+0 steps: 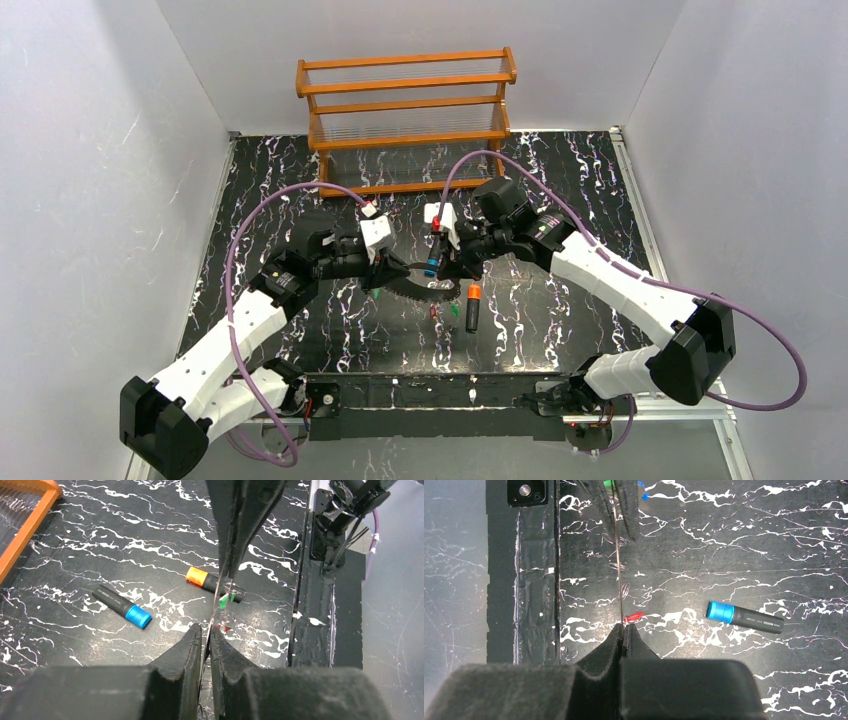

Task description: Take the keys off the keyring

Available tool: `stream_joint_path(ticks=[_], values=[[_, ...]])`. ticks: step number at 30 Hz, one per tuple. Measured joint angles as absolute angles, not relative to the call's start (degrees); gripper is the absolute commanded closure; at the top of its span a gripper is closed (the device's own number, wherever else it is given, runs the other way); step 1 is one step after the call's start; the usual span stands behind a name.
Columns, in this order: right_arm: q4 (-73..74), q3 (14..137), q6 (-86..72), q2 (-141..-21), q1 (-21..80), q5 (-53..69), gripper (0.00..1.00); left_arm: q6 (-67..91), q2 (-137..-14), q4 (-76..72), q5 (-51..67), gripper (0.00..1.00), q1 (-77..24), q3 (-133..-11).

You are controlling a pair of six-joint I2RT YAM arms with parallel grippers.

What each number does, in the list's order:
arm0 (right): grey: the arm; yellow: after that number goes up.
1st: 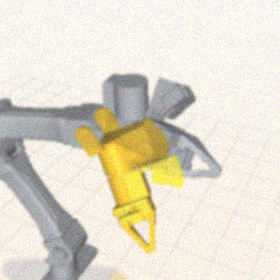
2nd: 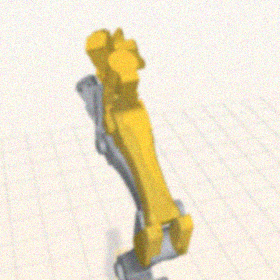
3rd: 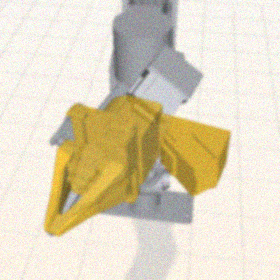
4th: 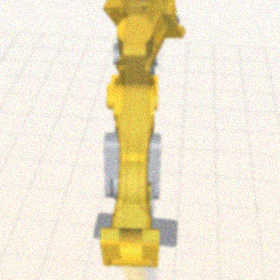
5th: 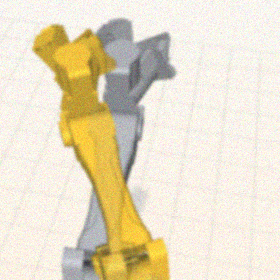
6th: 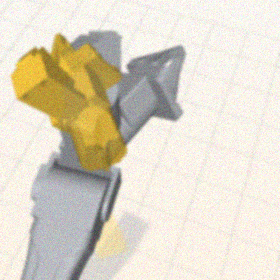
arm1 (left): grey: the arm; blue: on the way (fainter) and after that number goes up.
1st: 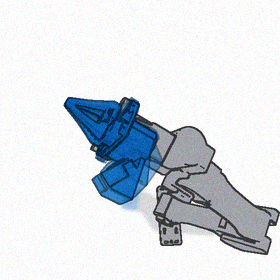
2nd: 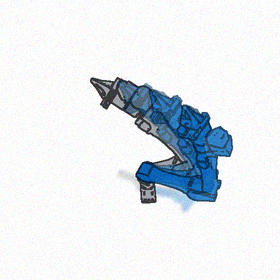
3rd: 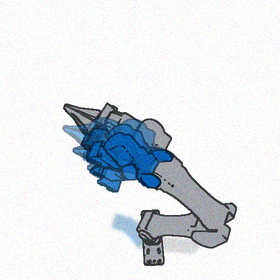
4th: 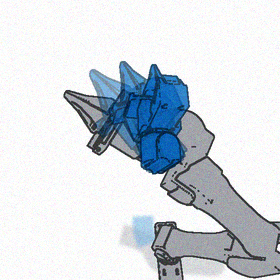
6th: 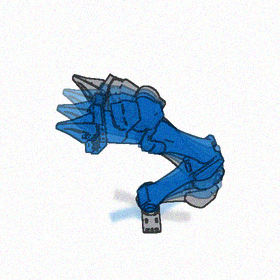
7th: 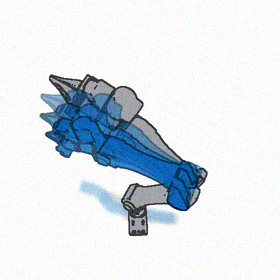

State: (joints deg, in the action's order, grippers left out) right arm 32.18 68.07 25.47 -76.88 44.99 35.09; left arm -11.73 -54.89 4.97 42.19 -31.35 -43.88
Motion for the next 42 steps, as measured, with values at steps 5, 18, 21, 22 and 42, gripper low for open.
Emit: stream_joint_path(ticks=[5,18,21,22,42], values=[[33.3,68.8,26.4,-77.3,45.0,35.7,0.99,-12.9,-54.6,5.8,43.1,0.89,-31.4,-44.1],[33.3,71.8,27.2,-80.0,45.0,38.9,0.99,-12.9,-53.7,6.1,44.1,0.85,-31.7,-44.1],[33.6,71.9,27.5,-80.4,45.0,39.6,0.99,-12.8,-54.4,6.1,44.2,1.0,-31.7,-44.1],[33.8,71.9,27.7,-80.5,45.0,39.6,0.99,-12.8,-54.7,6.1,44.2,1.0,-31.7,-44.1],[7.7,51.8,16.0,-64.3,45.0,18.0,0.07,-2.4,-48.6,-2.2,30.2,1.0,-32.4,-39.5]])
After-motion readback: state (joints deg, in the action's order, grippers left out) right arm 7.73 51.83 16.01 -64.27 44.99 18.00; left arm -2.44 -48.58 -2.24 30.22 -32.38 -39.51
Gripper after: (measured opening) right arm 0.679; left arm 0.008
